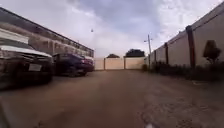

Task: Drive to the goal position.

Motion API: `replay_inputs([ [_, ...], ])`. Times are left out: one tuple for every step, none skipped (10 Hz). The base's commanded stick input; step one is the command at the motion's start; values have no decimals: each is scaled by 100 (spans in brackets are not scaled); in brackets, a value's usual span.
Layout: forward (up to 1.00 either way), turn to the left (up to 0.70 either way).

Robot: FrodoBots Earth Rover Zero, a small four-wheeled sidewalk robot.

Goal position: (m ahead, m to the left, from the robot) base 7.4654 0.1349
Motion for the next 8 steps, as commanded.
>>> replay_inputs([
  [100, 0],
  [100, 0],
  [100, 0],
  [100, 0],
  [100, 0],
  [100, 0],
  [100, 0],
  [100, 0],
])
